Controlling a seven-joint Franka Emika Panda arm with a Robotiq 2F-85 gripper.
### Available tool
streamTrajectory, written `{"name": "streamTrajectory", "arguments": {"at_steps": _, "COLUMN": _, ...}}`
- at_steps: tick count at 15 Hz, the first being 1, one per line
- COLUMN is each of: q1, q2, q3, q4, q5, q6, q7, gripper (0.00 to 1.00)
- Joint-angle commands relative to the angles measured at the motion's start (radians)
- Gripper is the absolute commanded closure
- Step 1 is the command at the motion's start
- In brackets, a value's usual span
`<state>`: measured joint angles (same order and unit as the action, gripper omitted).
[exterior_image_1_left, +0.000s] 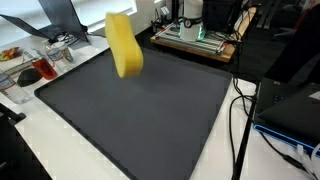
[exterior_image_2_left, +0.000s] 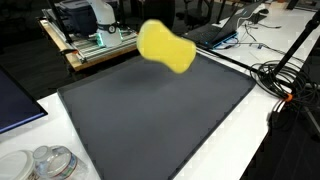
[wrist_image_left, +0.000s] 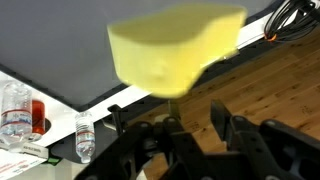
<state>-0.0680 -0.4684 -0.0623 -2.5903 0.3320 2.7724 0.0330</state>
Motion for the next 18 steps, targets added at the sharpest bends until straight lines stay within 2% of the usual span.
{"name": "streamTrajectory", "arguments": {"at_steps": 1, "q1": 0.001, "q2": -0.024, "q3": -0.002, "q4": -0.027, "q5": -0.045, "q6": 0.028, "q7": 0.029, "gripper": 0.28}}
{"name": "streamTrajectory", "arguments": {"at_steps": 5, "q1": 0.007, "q2": -0.028, "q3": -0.005, "q4": -0.033, "q5": -0.062, "q6": 0.019, "q7": 0.024, "gripper": 0.02}}
{"name": "streamTrajectory", "arguments": {"at_steps": 9, "q1": 0.005, "q2": -0.022, "q3": 0.001, "q4": -0.035, "q5": -0.117, "q6": -0.025, "q7": -0.004, "gripper": 0.0}}
{"name": "streamTrajectory", "arguments": {"at_steps": 12, "q1": -0.003, "q2": -0.011, "q3": 0.009, "q4": -0.019, "q5": -0.196, "q6": -0.166, "q7": -0.02, "gripper": 0.0}}
{"name": "streamTrajectory", "arguments": {"at_steps": 16, "q1": -0.053, "q2": 0.033, "q3": 0.038, "q4": 0.026, "q5": -0.347, "q6": -0.342, "q7": 0.004, "gripper": 0.0}}
{"name": "streamTrajectory", "arguments": {"at_steps": 18, "q1": -0.085, "q2": 0.055, "q3": 0.048, "q4": 0.037, "q5": -0.415, "q6": -0.316, "q7": 0.039, "gripper": 0.0}}
